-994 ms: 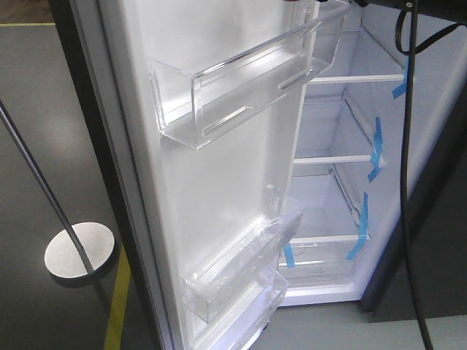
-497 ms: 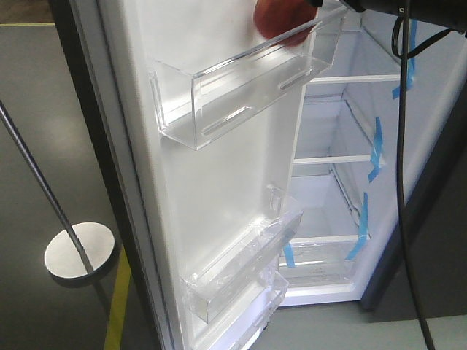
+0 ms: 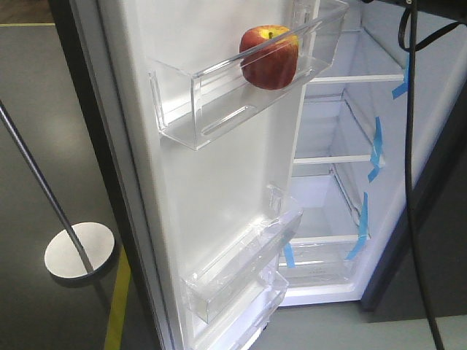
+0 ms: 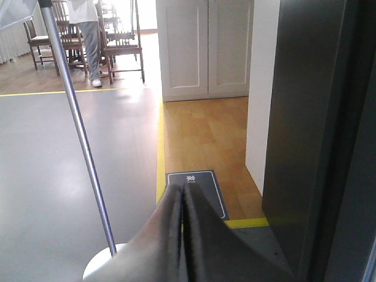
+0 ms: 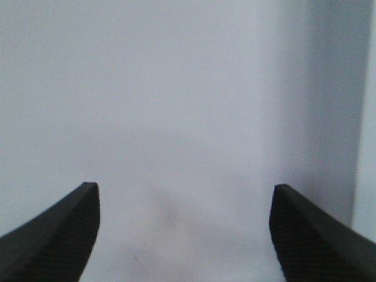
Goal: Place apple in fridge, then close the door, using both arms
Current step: 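Withdraw the open right gripper up and away from the door bin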
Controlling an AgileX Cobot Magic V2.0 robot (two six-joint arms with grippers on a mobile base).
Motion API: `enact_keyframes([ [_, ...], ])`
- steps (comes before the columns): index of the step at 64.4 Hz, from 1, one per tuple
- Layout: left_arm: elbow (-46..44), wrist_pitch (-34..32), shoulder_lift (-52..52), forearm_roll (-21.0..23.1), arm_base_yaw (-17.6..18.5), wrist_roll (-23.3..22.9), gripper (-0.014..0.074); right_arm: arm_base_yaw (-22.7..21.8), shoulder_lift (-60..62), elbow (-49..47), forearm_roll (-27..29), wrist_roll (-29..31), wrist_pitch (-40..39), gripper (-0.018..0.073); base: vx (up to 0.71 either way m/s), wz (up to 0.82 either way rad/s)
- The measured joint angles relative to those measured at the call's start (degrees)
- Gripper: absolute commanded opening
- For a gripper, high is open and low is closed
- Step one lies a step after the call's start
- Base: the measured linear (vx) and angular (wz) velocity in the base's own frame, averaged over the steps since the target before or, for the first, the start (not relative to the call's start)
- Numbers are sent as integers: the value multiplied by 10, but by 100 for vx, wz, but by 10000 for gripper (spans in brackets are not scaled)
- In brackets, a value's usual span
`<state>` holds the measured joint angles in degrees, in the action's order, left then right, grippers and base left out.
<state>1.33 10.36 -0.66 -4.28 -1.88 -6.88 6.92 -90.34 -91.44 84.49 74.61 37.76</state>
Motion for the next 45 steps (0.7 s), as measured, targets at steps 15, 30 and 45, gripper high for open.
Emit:
enact_keyframes([
  [15, 0, 0, 0, -5, 0, 0, -6, 0, 72, 0, -1, 0, 0, 6, 0, 0],
  [30, 0, -11, 0, -5, 0, 0, -6, 0, 143, -1, -87, -46, 24, -4, 0, 0],
  [45, 0, -86, 0, 10, 0, 0, -6, 0, 188, -1, -275, -195, 84, -4, 0, 0],
])
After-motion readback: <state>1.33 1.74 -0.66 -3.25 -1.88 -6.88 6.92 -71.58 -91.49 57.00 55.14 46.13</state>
